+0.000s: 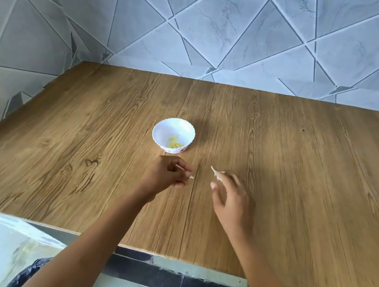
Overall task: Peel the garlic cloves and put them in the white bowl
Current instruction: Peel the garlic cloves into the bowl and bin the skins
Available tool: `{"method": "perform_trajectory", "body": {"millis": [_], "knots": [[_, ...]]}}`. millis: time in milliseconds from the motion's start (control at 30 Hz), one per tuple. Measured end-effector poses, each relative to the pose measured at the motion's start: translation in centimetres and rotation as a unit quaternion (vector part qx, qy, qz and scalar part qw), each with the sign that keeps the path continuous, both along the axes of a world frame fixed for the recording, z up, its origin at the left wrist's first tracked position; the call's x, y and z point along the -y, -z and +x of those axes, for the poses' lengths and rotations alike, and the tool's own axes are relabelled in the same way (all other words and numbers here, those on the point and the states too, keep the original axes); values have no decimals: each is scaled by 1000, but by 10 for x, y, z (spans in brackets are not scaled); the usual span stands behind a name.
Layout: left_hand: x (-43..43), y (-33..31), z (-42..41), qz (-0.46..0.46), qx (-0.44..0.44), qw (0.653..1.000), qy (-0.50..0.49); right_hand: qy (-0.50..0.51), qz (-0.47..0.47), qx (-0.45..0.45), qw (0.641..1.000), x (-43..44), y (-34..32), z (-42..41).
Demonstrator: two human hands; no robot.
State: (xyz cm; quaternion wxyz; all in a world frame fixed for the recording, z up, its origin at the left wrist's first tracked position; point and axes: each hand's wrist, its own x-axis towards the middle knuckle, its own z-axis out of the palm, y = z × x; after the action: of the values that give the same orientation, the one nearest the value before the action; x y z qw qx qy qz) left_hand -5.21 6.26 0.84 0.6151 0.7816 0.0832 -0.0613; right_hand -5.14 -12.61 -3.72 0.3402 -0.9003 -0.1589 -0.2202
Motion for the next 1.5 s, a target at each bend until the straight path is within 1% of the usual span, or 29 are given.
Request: {"method": "perform_trajectory", "body": {"millis": [100, 133, 267, 367, 467, 500, 600, 800, 900, 1000, 1033, 1067, 1100, 1133, 1167, 1200, 1233, 1267, 1300, 1367, 1433, 1500], "knots": [[-4, -1, -7, 23, 8, 1000, 2, -50, 8, -28, 998, -7, 6, -17], [-5, -1, -9, 25, 6, 1000, 0, -55, -10, -41, 998, -9, 9, -19], [-8, -3, -17, 42, -1, 999, -4, -58, -135, -117, 982, -16, 19, -25], [-6, -3, -21, 104, 0, 994, 15, -58, -162, -151, 973, -17, 24, -27], [-3, -2, -21, 243, 29, 968, 50, -56, -161, -160, 972, -17, 22, -27], [-2, -2, -20, 273, 30, 960, 62, -55, -160, -163, 972, -16, 22, -27], [1, -2, -18, 317, 5, 945, 85, -55, -159, -165, 972, -17, 22, -27], [6, 3, -12, 375, -29, 923, 76, -56, -164, -167, 971, -16, 19, -29], [11, 7, -15, 443, -28, 894, 64, -55, -165, -167, 970, -16, 18, -29], [17, 5, -15, 484, -17, 873, 64, -55, -163, -165, 971, -17, 18, -29], [19, 4, -16, 508, -15, 858, 71, -55, -160, -163, 972, -18, 18, -29], [20, 3, -17, 530, -9, 844, 78, -57, -152, -160, 974, -17, 19, -28], [20, 4, -20, 537, -2, 840, 81, -60, -133, -156, 977, -17, 19, -28], [16, 5, -21, 511, 6, 856, 79, -66, -101, -149, 981, -16, 19, -28], [11, 7, -22, 437, 11, 896, 70, -73, -61, -136, 986, -15, 18, -28], [4, 8, -24, 335, 12, 940, 57, -81, -17, -129, 988, -15, 17, -28], [-1, 7, -27, 234, 8, 971, 39, -90, 27, -135, 986, -15, 13, -29], [-6, 5, -31, 153, 3, 988, 21, -101, 69, -154, 981, -16, 8, -29], [-8, 3, -34, 100, -2, 995, 12, -112, 108, -187, 970, -19, 3, -29], [-7, -1, -37, 40, -7, 999, 9, -128, 192, -279, 932, -27, -8, -28], [-6, -2, -36, 19, -4, 1000, 9, -134, 290, -352, 880, -33, -16, -26], [-7, -2, -35, 19, 2, 1000, -1, -127, 356, -388, 841, -36, -22, -25]]}}
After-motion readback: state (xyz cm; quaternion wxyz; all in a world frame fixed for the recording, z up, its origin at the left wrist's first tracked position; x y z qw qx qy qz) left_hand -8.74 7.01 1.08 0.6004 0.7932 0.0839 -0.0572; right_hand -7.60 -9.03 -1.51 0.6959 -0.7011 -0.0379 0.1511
